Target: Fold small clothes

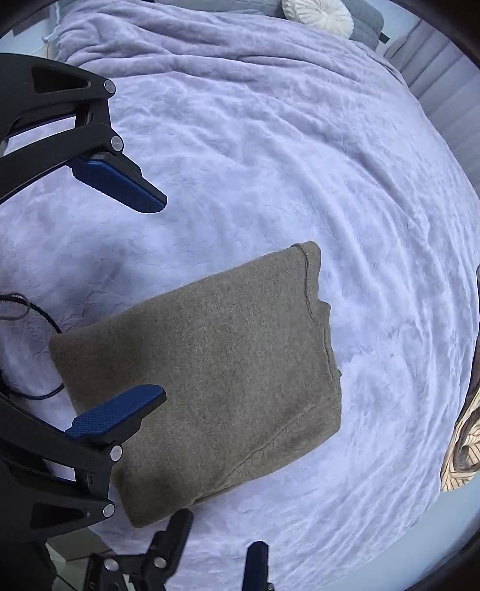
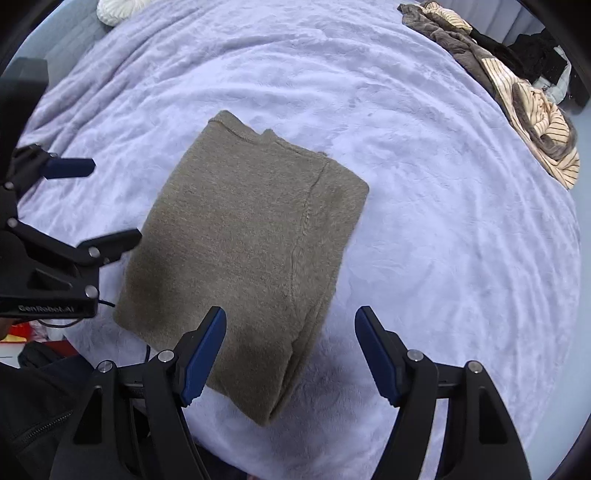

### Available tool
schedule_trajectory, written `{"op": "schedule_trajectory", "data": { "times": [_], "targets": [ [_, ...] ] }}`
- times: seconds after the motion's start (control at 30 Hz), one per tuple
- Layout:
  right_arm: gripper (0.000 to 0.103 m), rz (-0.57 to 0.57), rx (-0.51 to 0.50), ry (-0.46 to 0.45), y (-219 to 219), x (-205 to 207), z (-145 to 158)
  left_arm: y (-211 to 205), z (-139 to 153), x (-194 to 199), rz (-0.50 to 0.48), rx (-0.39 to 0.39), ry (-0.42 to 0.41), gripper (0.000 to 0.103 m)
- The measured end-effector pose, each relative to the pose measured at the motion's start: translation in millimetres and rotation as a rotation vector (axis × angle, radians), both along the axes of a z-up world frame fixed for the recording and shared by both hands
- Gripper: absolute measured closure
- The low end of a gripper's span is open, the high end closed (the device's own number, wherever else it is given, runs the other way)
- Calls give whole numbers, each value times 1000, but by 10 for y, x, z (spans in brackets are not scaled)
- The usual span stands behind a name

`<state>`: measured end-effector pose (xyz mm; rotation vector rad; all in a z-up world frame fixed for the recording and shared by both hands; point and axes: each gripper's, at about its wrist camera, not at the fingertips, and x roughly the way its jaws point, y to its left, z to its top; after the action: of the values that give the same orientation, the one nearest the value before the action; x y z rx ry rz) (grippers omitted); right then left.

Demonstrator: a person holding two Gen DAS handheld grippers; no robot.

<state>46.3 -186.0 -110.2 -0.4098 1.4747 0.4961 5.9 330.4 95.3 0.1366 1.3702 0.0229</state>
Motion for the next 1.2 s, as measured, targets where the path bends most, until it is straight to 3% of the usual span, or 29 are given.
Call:
{"op": "schedule_trajectory", "data": {
  "times": [0.1,0.2,0.47,0.57,0.77,0.93,1.2],
  "targets": [
    [28,13,1,21,63,-80,43,30,-6,-45,6,5,-10,8],
    [28,43,-4,18,120,-184,77,-45,176,-91,11,12,-37,8],
    [28,79,-28,-5,183,-315,134,89,-12,-113,16,40,56,8],
    [28,70,-24,-9,155,-311,165,84,46,-164,17,35,44,8],
    [28,72,-26,-30,134,-331,201,-4,204,-262,-8,110,17,8],
    [28,66,-23,-34,125,-335,218,14,265,-300,-9,125,53,8],
    [28,16,-45,-68,168,-322,335,96,422,-210,-51,80,12,8]
  ]
}}
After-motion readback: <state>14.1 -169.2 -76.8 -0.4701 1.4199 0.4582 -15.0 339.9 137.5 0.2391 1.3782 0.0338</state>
